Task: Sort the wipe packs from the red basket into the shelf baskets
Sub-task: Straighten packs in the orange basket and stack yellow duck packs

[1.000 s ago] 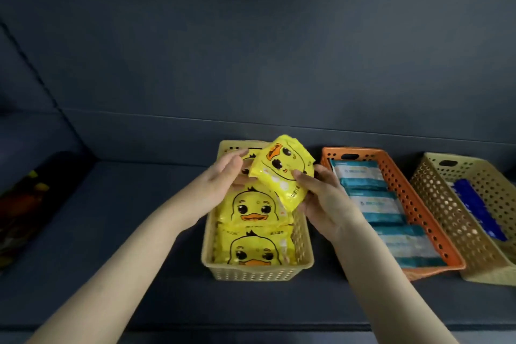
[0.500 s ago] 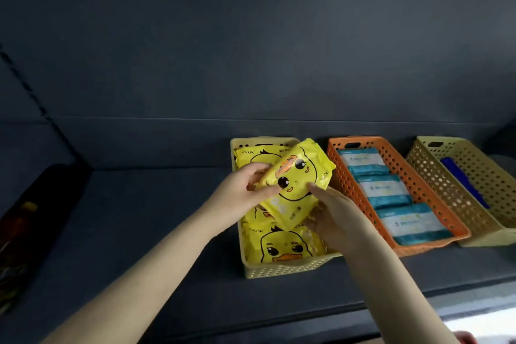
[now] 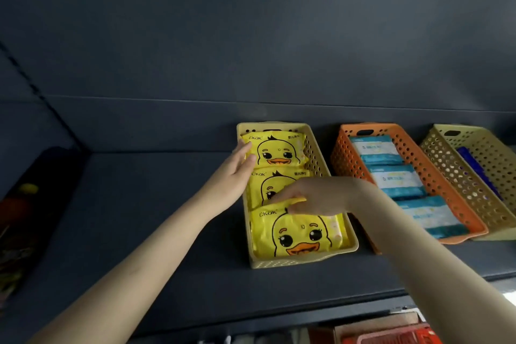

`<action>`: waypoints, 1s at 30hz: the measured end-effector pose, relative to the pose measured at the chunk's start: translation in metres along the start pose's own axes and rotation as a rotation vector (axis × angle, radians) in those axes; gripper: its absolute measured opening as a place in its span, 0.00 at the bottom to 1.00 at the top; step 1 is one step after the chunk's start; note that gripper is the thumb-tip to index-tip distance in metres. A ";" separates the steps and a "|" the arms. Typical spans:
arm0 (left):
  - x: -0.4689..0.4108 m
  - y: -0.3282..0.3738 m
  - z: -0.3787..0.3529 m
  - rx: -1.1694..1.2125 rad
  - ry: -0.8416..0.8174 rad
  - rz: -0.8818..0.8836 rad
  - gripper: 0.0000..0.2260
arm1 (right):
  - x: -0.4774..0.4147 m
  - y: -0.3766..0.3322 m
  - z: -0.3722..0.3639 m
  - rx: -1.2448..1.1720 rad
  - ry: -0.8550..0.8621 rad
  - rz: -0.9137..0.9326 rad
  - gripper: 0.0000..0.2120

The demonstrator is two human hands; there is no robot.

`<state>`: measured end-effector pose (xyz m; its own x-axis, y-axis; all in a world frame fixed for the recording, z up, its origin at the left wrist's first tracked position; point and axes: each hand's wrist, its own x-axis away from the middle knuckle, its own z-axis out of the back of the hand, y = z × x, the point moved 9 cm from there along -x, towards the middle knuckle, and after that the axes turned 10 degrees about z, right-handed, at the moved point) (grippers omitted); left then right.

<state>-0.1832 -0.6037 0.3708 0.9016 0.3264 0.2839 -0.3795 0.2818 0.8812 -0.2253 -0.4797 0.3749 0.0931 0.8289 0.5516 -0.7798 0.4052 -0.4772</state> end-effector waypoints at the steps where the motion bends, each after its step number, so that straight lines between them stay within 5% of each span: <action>1: -0.001 -0.001 -0.005 -0.024 -0.022 0.015 0.26 | -0.007 0.005 -0.006 -0.002 0.000 -0.016 0.21; 10: -0.007 -0.006 -0.017 -0.185 0.080 -0.006 0.27 | -0.004 0.018 -0.020 -0.160 0.159 0.047 0.24; 19: -0.012 -0.012 -0.016 -0.419 0.155 0.004 0.27 | 0.020 0.016 0.009 0.067 0.569 0.141 0.22; 24: -0.014 -0.012 -0.016 -0.441 0.195 0.009 0.25 | 0.008 0.025 -0.036 0.549 0.131 -0.048 0.38; 30: -0.011 -0.013 -0.012 -0.350 0.190 -0.018 0.23 | 0.007 0.035 -0.033 0.557 0.071 -0.134 0.37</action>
<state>-0.1905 -0.6002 0.3514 0.8669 0.4703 0.1653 -0.4410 0.5690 0.6941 -0.2309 -0.4466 0.3397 0.2397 0.8163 0.5255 -0.9649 0.2601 0.0362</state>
